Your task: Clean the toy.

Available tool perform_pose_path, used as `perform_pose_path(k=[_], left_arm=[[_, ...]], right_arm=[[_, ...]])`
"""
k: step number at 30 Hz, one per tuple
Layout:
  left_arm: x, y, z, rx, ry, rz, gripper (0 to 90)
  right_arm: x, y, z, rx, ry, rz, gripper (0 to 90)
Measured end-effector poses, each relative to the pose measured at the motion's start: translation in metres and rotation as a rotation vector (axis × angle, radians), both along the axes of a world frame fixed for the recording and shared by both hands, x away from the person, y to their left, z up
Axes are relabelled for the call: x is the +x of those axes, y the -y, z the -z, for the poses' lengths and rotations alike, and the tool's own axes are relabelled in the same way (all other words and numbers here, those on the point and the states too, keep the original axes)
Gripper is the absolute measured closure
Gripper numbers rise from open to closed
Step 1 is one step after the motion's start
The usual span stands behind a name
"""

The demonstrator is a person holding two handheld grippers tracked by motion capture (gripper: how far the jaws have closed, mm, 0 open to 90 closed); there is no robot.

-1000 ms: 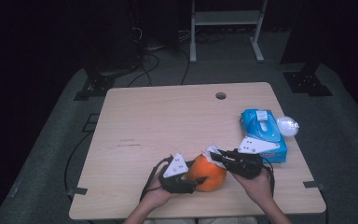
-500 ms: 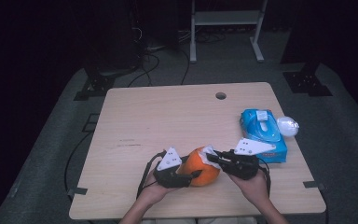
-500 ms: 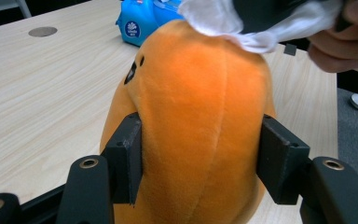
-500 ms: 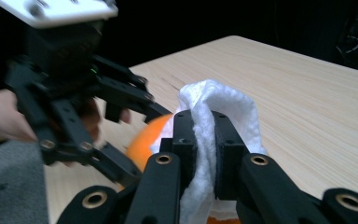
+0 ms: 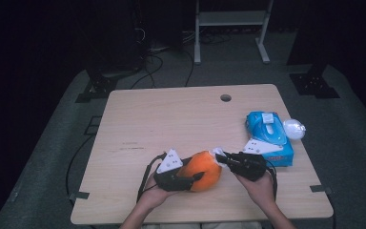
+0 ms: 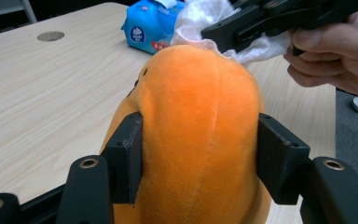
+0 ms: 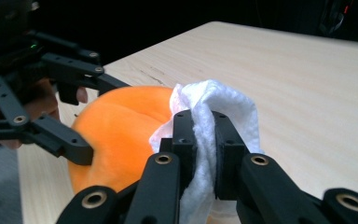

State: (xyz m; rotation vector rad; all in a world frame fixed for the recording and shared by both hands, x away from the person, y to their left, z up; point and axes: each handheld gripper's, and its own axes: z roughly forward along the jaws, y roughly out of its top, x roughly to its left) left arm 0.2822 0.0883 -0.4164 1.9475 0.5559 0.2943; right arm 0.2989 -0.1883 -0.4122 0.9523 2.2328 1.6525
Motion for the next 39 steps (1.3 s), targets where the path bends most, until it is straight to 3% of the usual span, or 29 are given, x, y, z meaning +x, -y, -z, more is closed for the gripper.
perform_pose_path(k=[2,4,6,8,10,13,15,17,21,24,28,31,32,35,37,39], left_arm=[[0.000,0.000,-0.001,0.004,0.003,-0.005,40.6],[0.001,0.001,0.000,0.001,0.002,-0.009,40.7],[0.000,0.002,0.001,0.008,0.007,-0.003,39.2],[0.001,0.001,0.002,-0.001,0.000,-0.003,33.9],[0.003,0.001,0.003,-0.040,-0.006,-0.012,28.7],[0.006,0.000,0.006,-0.035,-0.027,-0.019,20.0],[0.008,-0.001,0.011,-0.030,-0.041,-0.018,19.8],[0.009,-0.001,0.013,-0.025,-0.037,-0.020,25.3],[0.005,0.000,0.007,-0.007,-0.032,-0.018,39.9],[0.001,-0.001,-0.002,-0.006,-0.022,0.000,44.6],[0.002,-0.001,-0.001,-0.018,-0.030,0.007,40.9],[0.006,0.000,0.001,-0.007,-0.051,-0.005,26.2],[0.008,0.000,0.003,0.002,-0.061,-0.014,21.9],[0.012,-0.002,0.014,-0.020,-0.097,-0.021,22.4],[0.010,0.001,0.015,-0.023,-0.089,-0.018,25.0],[0.006,0.005,0.013,0.000,-0.067,-0.005,28.7]], right_arm=[[-0.006,-0.004,-0.007,-0.010,0.033,-0.007,80.8],[-0.014,-0.010,-0.016,0.021,0.061,-0.057,80.8],[-0.018,-0.018,-0.019,-0.020,0.084,-0.072,80.8],[-0.014,-0.018,-0.011,-0.023,0.066,-0.070,80.8],[-0.008,-0.012,-0.006,-0.030,0.051,-0.046,80.8],[-0.004,-0.004,-0.003,-0.031,0.039,-0.003,80.7],[-0.002,-0.001,-0.002,-0.032,0.032,0.011,80.7],[-0.002,0.000,-0.002,-0.024,0.028,0.012,80.6],[-0.014,-0.011,-0.012,-0.008,0.058,-0.038,80.2],[-0.020,-0.020,-0.018,-0.036,0.099,-0.063,80.2],[-0.007,-0.010,-0.004,-0.036,0.045,-0.036,80.3],[0.001,-0.003,0.006,-0.033,0.007,-0.003,80.3],[0.001,-0.002,0.005,-0.030,0.010,0.002,80.3],[-0.006,-0.008,-0.003,-0.023,0.029,-0.016,80.3],[-0.014,-0.018,-0.010,-0.016,0.050,-0.070,80.3],[-0.020,-0.029,-0.013,-0.055,0.082,-0.099,80.3]])
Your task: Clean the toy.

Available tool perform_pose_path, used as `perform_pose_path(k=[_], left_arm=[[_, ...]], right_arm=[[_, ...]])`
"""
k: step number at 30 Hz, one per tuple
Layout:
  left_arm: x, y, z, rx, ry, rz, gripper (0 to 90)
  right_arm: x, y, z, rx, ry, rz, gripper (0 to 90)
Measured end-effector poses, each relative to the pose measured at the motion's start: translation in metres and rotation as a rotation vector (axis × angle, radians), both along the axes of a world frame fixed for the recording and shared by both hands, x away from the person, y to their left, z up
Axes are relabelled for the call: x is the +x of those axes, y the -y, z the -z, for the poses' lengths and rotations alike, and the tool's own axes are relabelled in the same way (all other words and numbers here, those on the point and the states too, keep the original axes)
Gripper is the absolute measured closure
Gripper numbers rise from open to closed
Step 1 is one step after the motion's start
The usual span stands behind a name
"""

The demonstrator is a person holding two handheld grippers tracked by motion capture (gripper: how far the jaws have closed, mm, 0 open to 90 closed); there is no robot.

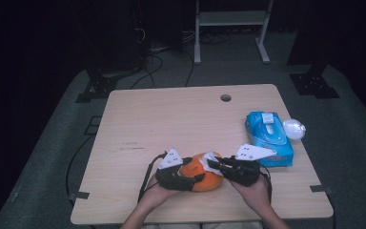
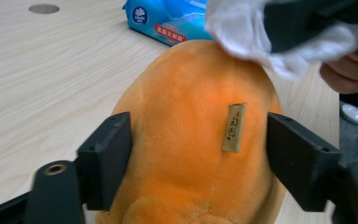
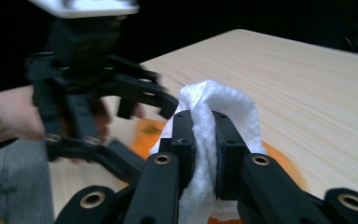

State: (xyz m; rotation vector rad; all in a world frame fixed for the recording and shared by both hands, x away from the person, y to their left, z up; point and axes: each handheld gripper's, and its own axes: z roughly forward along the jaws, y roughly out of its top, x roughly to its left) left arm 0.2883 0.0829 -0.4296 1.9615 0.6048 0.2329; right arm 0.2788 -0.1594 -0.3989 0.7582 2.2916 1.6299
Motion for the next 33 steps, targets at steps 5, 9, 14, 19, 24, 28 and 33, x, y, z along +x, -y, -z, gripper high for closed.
perform_pose_path(k=[5,9,14,19,24,28,33], left_arm=[[-0.001,-0.002,0.000,-0.007,0.002,0.040,30.2],[-0.003,0.001,0.002,0.011,0.024,0.027,31.5],[-0.001,-0.001,0.004,0.002,0.009,0.019,32.0],[0.001,-0.006,0.001,-0.015,-0.018,0.077,21.8],[0.001,-0.002,0.005,0.013,-0.024,0.040,19.9],[0.000,-0.002,0.006,0.035,0.005,0.025,31.6],[0.001,-0.004,0.006,0.029,0.011,0.013,36.8]], right_arm=[[0.011,0.010,0.011,-0.030,-0.016,0.053,80.3],[0.015,0.021,0.013,-0.042,-0.029,0.106,80.3],[0.004,0.006,0.006,-0.017,-0.012,0.025,80.0],[0.009,0.011,0.009,-0.044,-0.016,0.044,80.1],[0.016,0.023,0.013,-0.025,-0.046,0.100,80.1],[0.006,0.011,0.005,-0.041,-0.009,0.057,79.8],[0.008,0.013,0.006,-0.054,-0.008,0.049,80.0]])
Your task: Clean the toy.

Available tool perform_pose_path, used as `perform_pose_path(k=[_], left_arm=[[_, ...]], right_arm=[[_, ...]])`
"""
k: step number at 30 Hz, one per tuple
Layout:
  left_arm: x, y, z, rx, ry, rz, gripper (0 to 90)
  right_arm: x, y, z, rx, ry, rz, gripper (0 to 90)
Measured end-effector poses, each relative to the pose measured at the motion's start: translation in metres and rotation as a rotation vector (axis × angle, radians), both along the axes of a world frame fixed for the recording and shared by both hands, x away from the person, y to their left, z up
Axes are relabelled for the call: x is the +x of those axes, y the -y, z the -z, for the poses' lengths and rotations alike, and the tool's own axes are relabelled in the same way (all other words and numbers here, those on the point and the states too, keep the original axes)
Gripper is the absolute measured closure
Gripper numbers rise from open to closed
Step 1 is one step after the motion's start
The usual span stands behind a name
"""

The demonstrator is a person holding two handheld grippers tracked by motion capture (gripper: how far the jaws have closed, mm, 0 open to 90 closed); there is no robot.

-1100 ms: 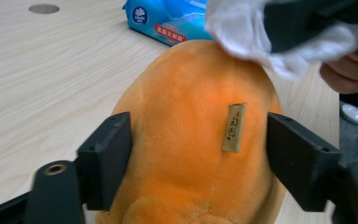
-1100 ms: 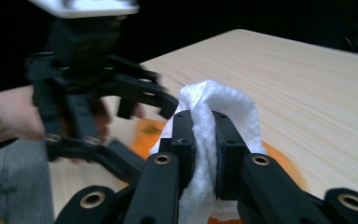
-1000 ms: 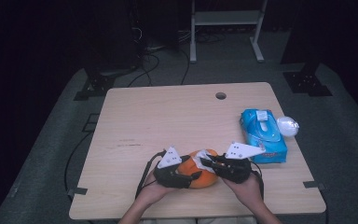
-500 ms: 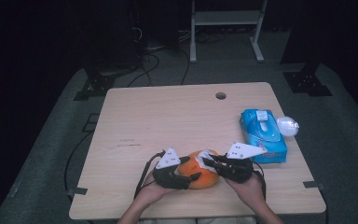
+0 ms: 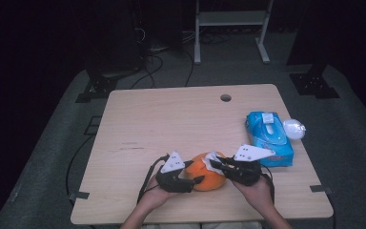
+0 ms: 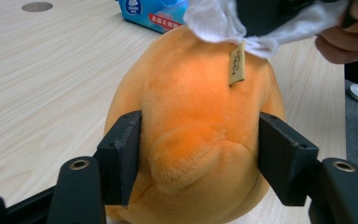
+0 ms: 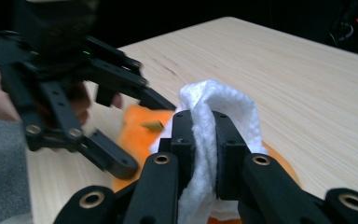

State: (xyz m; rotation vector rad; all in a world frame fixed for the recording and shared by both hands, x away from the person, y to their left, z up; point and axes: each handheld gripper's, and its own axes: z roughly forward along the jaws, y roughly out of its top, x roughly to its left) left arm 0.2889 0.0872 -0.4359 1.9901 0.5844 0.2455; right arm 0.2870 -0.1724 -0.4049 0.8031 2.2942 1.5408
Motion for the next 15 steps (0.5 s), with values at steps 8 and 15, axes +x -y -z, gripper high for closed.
perform_pose_path(k=[8,15], left_arm=[[0.008,-0.010,0.004,-0.043,-0.037,-0.016,38.4],[0.008,-0.011,0.004,-0.043,-0.043,-0.013,38.5]], right_arm=[[0.014,0.024,0.009,0.044,-0.058,0.086,79.9],[0.027,0.032,0.023,0.064,-0.130,0.127,80.0]])
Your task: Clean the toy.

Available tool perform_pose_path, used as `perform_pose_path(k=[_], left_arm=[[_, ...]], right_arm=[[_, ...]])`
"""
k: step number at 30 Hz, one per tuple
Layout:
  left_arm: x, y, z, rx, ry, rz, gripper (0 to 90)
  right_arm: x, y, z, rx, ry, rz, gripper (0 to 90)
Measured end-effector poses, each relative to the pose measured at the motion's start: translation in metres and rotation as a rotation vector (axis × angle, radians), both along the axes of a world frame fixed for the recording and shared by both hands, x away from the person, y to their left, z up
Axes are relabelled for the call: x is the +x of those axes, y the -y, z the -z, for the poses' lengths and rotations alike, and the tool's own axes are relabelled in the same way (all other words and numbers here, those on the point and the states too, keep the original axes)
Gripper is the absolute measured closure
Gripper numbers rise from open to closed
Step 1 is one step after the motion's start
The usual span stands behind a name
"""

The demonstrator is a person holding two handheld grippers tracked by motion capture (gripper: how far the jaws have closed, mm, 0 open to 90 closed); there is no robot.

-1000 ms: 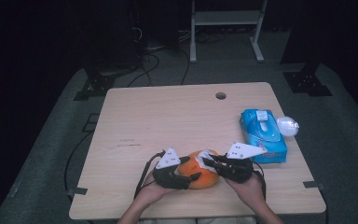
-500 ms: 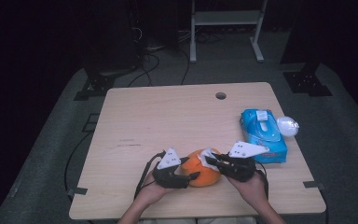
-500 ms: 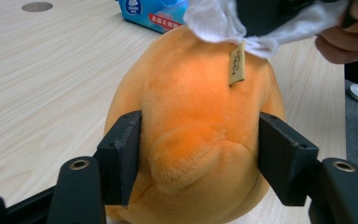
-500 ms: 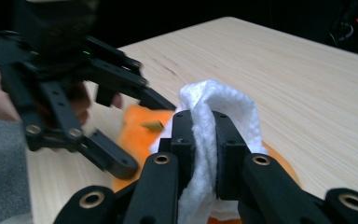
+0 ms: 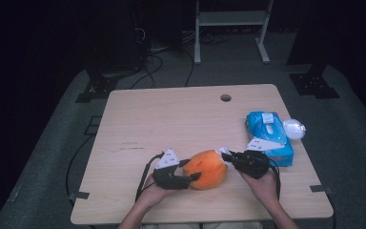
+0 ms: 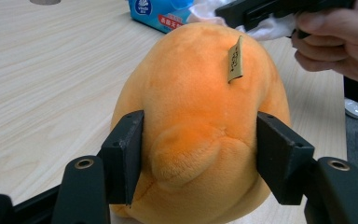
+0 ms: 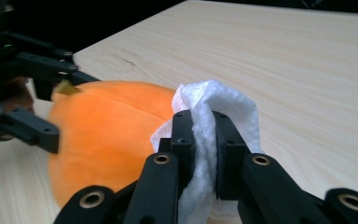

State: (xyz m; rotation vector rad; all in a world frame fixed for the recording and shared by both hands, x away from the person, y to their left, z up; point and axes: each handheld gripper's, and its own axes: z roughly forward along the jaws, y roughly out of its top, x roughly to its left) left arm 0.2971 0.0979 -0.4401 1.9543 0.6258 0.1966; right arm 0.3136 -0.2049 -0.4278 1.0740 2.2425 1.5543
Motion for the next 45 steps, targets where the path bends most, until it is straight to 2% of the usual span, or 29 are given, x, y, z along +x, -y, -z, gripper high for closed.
perform_pose_path(k=[3,5,7,11,12,13,14,16,18,20,22,24,25,26,27,29,33,34,36,38,39,42,45], left_arm=[[0.000,-0.001,0.001,-0.006,-0.001,-0.005,39.5],[0.000,0.000,0.001,-0.008,-0.001,-0.006,39.7],[-0.001,0.001,-0.001,-0.001,0.005,-0.007,40.3],[-0.003,0.002,-0.008,-0.014,0.013,-0.011,44.0],[-0.004,0.003,-0.012,-0.020,0.016,-0.011,44.3],[-0.005,0.003,-0.015,-0.028,0.023,-0.010,44.6],[-0.005,0.003,-0.018,-0.035,0.027,-0.008,44.7],[-0.007,0.005,-0.020,-0.040,0.025,-0.007,45.1],[-0.008,0.007,-0.019,-0.029,0.028,-0.006,45.1],[-0.008,0.007,-0.017,-0.030,0.026,0.002,44.4],[-0.007,0.006,-0.015,-0.044,0.015,0.016,38.5],[-0.005,0.007,-0.015,-0.058,0.013,0.003,25.9],[-0.004,0.008,-0.013,-0.045,0.017,-0.019,17.2],[-0.002,0.009,-0.010,-0.030,0.012,-0.020,11.3],[-0.001,0.010,-0.005,-0.029,0.001,-0.015,10.6],[0.000,0.010,0.001,-0.043,-0.005,-0.008,15.2],[-0.006,0.012,-0.003,-0.028,0.068,-0.033,34.9],[-0.008,0.012,-0.005,-0.029,0.072,-0.035,37.4],[-0.009,0.013,-0.009,-0.029,0.079,-0.044,39.5],[-0.009,0.013,-0.012,-0.014,0.097,-0.054,40.4],[-0.009,0.013,-0.011,-0.016,0.092,-0.060,40.5],[-0.009,0.013,-0.011,-0.021,0.084,-0.061,41.1],[-0.014,0.015,-0.016,-0.018,0.089,-0.042,41.4]], right_arm=[[-0.008,-0.006,-0.009,0.011,0.030,-0.020,79.9],[-0.015,-0.014,-0.017,0.026,0.062,-0.068,79.9],[-0.018,-0.021,-0.019,-0.005,0.084,-0.077,80.0],[-0.009,-0.013,-0.011,-0.006,0.050,-0.037,79.9],[-0.009,-0.011,-0.012,0.004,0.047,-0.031,79.9],[-0.012,-0.012,-0.015,0.001,0.062,-0.031,79.8],[-0.016,-0.014,-0.019,0.005,0.078,-0.038,79.6],[-0.020,-0.019,-0.024,0.048,0.081,-0.074,79.5],[-0.021,-0.026,-0.025,0.011,0.093,-0.087,79.6],[-0.018,-0.026,-0.018,0.016,0.070,-0.086,79.8],[-0.013,-0.022,-0.013,0.018,0.051,-0.075,79.8],[-0.011,-0.018,-0.010,0.013,0.037,-0.056,79.8],[-0.010,-0.016,-0.008,0.018,0.030,-0.048,79.8],[-0.008,-0.015,-0.007,0.021,0.030,-0.044,79.8],[-0.008,-0.014,-0.007,0.027,0.022,-0.043,79.8],[-0.008,-0.014,-0.007,0.025,0.021,-0.049,79.8],[-0.008,-0.015,-0.009,0.008,0.027,-0.034,79.8],[-0.008,-0.014,-0.009,0.013,0.028,-0.033,79.8],[-0.009,-0.012,-0.012,0.026,0.032,-0.034,79.8],[-0.013,-0.011,-0.020,0.049,0.059,-0.039,79.8],[-0.017,-0.012,-0.025,0.057,0.078,-0.045,79.8],[-0.028,-0.024,-0.036,0.041,0.133,-0.079,79.8],[-0.026,-0.033,-0.029,-0.009,0.128,-0.095,79.8]])
